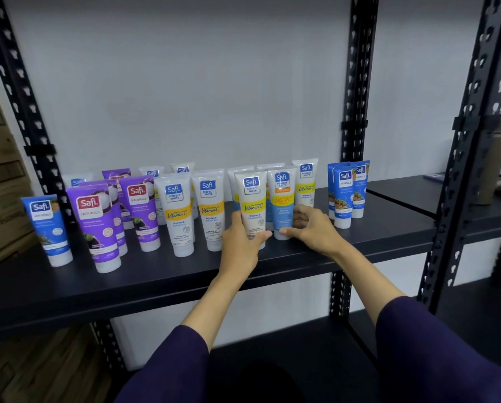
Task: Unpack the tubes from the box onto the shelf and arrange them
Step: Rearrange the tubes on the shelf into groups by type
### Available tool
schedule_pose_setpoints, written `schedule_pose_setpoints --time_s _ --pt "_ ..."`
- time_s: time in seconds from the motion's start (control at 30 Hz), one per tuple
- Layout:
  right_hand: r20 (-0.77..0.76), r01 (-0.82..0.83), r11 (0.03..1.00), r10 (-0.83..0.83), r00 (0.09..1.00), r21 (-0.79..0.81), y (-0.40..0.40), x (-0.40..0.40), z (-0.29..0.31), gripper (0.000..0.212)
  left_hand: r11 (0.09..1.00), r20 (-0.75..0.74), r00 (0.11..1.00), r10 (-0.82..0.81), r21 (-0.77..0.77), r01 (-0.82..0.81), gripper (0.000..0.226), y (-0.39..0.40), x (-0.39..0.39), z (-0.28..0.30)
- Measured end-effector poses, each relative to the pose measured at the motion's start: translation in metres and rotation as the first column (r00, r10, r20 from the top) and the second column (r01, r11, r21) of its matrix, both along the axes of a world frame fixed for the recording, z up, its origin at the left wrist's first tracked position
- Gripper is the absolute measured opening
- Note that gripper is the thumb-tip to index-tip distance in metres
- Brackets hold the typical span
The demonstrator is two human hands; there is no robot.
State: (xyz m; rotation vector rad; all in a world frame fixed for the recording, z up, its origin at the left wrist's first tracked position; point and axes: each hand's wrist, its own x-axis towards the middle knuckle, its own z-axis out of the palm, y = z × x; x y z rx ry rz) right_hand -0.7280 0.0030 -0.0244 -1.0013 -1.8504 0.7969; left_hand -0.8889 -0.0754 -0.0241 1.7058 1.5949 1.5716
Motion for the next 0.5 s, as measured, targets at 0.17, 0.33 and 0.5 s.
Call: schedule_pose_setpoints --time_s 0.17,0.33,0.5 --pt "0.002 -0.010 1.000 0.010 1.000 -0.021 -0.002 -0.001 0.001 0.055 1.000 0.017 1.000 -0.005 0.004 0.005 0.044 0.000 0.001 0.001" --pt "0.011 -0.007 1.000 0.007 1.000 -0.005 -0.004 -0.001 0.000 0.055 0.999 0.017 1.000 0.021 0.035 -0.022 0.039 0.001 0.000 -0.003" --pt "0.022 -0.002 1.000 0.001 1.000 0.027 -0.010 -0.002 0.001 0.052 0.993 0.088 0.995 -0.046 0.116 0.035 0.044 -0.009 0.002 0.001"
